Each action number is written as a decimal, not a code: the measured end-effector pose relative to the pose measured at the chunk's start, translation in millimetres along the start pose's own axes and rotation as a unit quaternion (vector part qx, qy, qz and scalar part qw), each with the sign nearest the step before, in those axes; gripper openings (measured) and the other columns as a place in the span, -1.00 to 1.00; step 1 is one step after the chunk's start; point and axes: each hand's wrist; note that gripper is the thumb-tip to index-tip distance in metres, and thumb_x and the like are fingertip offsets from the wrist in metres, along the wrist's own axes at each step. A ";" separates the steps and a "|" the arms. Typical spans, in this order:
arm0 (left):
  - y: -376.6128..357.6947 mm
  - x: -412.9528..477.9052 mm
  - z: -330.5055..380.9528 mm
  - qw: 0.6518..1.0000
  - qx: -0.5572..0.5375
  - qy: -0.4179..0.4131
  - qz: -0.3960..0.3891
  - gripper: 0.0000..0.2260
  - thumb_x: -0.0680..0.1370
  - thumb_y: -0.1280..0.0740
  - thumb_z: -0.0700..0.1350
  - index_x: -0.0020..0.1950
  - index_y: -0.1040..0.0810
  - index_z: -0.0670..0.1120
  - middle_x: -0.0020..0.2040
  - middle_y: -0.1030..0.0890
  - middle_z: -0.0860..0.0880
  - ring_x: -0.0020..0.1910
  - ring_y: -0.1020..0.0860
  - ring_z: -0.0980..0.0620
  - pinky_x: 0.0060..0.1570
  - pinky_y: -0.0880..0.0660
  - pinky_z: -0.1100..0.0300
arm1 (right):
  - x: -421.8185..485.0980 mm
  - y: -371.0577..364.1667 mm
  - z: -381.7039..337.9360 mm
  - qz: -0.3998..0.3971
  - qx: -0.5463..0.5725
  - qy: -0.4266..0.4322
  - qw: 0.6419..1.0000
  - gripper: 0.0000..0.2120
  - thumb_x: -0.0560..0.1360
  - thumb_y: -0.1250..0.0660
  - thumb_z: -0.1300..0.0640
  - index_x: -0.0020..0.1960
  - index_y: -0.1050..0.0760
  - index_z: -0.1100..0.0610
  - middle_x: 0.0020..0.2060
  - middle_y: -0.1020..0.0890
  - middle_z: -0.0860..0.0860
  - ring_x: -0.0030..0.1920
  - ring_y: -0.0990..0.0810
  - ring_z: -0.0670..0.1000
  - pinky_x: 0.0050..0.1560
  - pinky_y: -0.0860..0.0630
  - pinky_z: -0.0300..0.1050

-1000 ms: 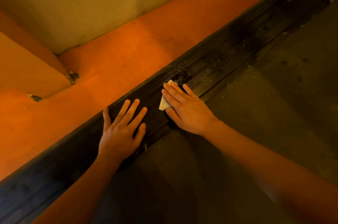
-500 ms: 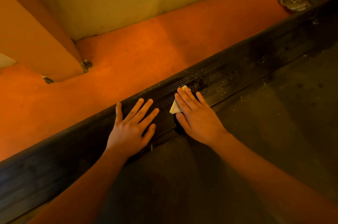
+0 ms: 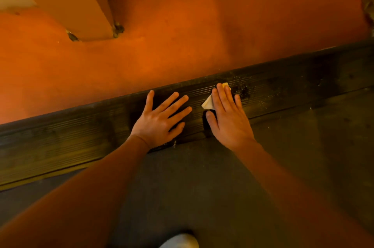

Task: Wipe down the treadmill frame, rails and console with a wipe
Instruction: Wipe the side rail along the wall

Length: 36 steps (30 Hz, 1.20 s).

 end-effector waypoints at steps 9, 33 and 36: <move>3.0 1.3 -0.2 0.999 -0.041 0.012 -0.016 -0.58 0.70 -0.10 0.09 0.52 -0.43 0.03 0.60 -0.27 -0.04 0.60 -0.18 -0.07 0.41 -0.06 -0.51 | -32.0 15.4 -2.1 -0.095 -0.025 -0.018 0.995 -0.38 0.72 0.07 -0.14 0.67 0.16 0.09 0.66 0.19 0.02 0.64 0.28 0.00 0.61 0.29 0.00; 3.5 16.1 73.6 0.950 -0.051 0.306 -0.042 -0.46 0.68 -0.12 0.16 0.64 -0.12 0.09 0.66 -0.02 0.06 0.62 0.13 0.06 0.46 0.20 -0.41 | 9.7 12.0 13.6 0.033 -0.013 0.087 0.996 -0.38 0.73 0.12 -0.15 0.68 0.15 0.12 0.66 0.17 0.06 0.64 0.25 0.04 0.55 0.35 0.00; 0.3 30.0 82.0 0.932 -0.053 0.356 -0.029 -0.46 0.68 -0.07 0.19 0.64 -0.09 0.11 0.67 0.03 0.06 0.62 0.17 0.05 0.45 0.24 -0.41 | 12.1 12.2 15.0 0.041 -0.016 0.095 0.995 -0.38 0.73 0.12 -0.15 0.67 0.14 0.13 0.66 0.16 0.07 0.64 0.25 0.05 0.56 0.34 0.01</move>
Point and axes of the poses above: each hand's wrist, its own x-axis towards the middle knuckle, its own y-axis out of the back of the hand, z = x × y
